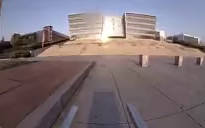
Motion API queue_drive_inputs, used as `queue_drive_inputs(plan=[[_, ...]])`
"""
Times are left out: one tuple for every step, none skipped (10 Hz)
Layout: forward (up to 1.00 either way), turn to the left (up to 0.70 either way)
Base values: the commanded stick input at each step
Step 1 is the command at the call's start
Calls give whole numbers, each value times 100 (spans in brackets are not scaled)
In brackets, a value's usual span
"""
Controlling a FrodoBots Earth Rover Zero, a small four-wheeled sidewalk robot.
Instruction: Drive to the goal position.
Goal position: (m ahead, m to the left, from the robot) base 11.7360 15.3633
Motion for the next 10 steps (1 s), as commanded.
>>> queue_drive_inputs(plan=[[70, 0], [70, -8], [70, -14], [70, -14], [70, -14], [70, -14], [70, -14], [70, -14], [70, -14], [70, -14]])
